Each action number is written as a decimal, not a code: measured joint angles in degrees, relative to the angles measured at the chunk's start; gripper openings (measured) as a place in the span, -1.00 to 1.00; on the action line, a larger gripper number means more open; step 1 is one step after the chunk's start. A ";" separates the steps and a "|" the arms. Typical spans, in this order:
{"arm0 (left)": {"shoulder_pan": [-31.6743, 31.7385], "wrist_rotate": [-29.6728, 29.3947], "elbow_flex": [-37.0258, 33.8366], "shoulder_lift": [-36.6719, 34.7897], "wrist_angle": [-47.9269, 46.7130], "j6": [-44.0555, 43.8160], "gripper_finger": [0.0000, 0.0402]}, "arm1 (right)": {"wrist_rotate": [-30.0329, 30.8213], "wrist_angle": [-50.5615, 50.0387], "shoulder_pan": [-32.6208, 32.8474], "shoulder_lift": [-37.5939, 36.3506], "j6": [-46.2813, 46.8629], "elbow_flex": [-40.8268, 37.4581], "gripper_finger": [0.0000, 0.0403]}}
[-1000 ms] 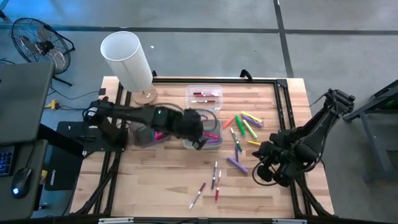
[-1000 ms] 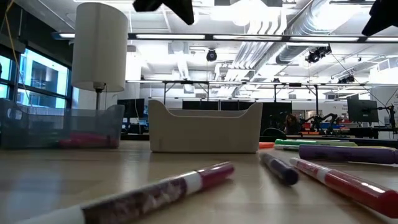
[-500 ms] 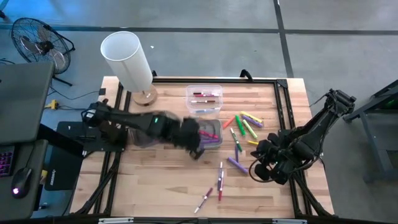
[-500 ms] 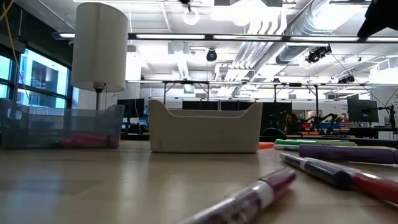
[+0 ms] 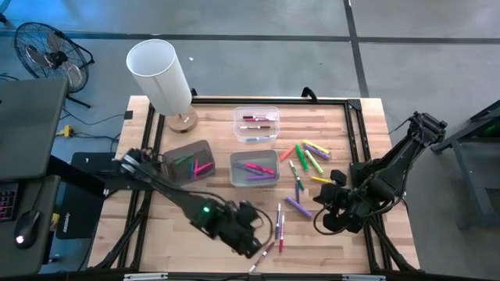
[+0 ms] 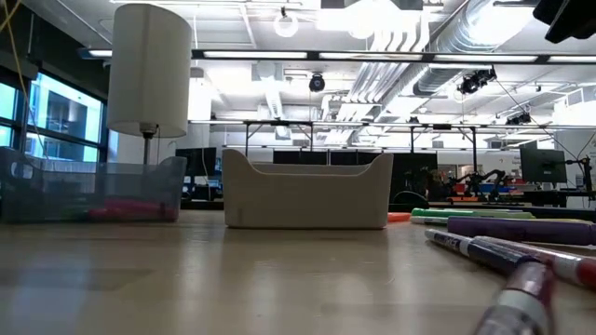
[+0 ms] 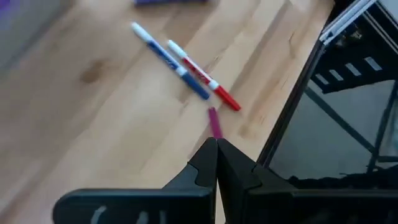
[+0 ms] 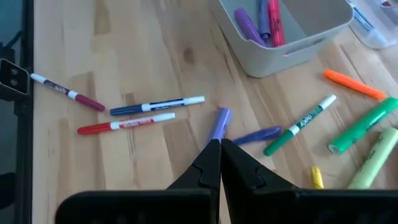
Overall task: Pick & Place Markers
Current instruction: Put the purple marker pen into the transparent bin
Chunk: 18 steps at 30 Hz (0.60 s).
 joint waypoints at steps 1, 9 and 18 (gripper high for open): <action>0.12 0.29 -0.04 1.16 1.35 0.18 -1.00 | -0.05 0.25 0.00 0.00 -0.27 0.00 -1.00; 1.60 6.97 -0.07 10.92 19.63 2.14 -0.99 | -2.39 0.56 0.36 0.00 -1.23 0.00 -1.00; 3.65 19.69 -0.31 16.91 24.39 1.24 -1.00 | -2.33 0.74 1.65 0.00 -1.02 -0.02 -1.00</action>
